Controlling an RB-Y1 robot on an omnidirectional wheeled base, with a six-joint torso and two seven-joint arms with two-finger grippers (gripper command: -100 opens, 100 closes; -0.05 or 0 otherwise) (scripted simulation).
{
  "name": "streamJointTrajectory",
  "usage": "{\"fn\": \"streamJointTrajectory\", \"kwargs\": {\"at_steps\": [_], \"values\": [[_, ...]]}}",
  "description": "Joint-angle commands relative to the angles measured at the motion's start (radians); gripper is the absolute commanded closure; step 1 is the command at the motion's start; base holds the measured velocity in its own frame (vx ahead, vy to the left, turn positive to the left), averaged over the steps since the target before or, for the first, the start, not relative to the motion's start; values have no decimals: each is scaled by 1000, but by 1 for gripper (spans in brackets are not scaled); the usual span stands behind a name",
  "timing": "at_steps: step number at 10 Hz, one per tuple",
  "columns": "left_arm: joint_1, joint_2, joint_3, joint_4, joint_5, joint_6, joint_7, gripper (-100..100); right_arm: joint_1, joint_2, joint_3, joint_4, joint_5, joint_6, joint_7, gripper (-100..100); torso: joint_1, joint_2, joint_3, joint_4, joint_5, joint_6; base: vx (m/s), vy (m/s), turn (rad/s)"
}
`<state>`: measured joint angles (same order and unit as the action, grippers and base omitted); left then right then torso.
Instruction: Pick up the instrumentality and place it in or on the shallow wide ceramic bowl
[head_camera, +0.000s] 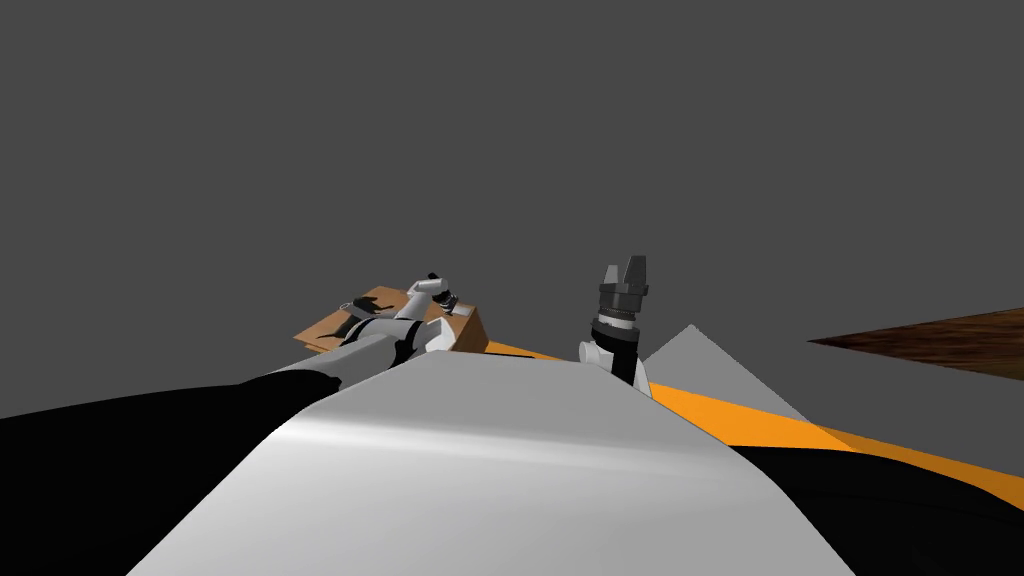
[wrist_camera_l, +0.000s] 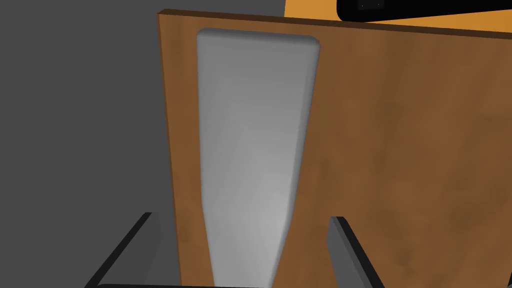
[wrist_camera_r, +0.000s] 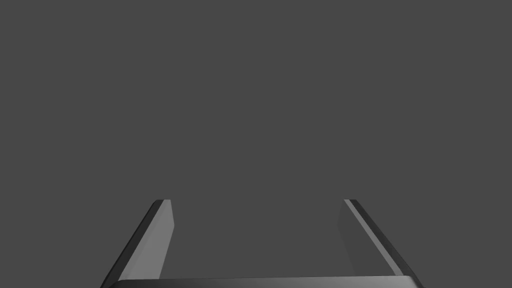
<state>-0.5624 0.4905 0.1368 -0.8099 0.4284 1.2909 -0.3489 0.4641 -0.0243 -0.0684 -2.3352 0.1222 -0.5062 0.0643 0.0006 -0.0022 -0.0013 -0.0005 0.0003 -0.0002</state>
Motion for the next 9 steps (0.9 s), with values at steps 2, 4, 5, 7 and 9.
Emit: {"fn": "streamJointTrajectory", "kwargs": {"at_steps": [2,4,5,7,9], "values": [[-33,27,-1,84,2,68,-31,-100,0,0,0,0,0,0,0,0,0,-1,-1,0,0,0,60,30,-125],[-40,36,-2,106,2,87,-39,-100,0,0,0,0,0,0,0,0,0,-1,-1,0,0,-1,43,17,-45],[-43,42,-3,123,2,101,-46,-100,0,0,0,0,0,0,0,0,-1,-1,0,0,0,0,44,14,-97],[-44,43,-3,131,3,102,-48,-100,0,0,0,0,0,0,0,0,-1,-1,0,0,0,0,32,11,-50],[-27,45,4,151,6,73,-57,-100,0,0,0,0,0,0,0,0,-1,1,1,0,0,0,6,-1,-56]]}}
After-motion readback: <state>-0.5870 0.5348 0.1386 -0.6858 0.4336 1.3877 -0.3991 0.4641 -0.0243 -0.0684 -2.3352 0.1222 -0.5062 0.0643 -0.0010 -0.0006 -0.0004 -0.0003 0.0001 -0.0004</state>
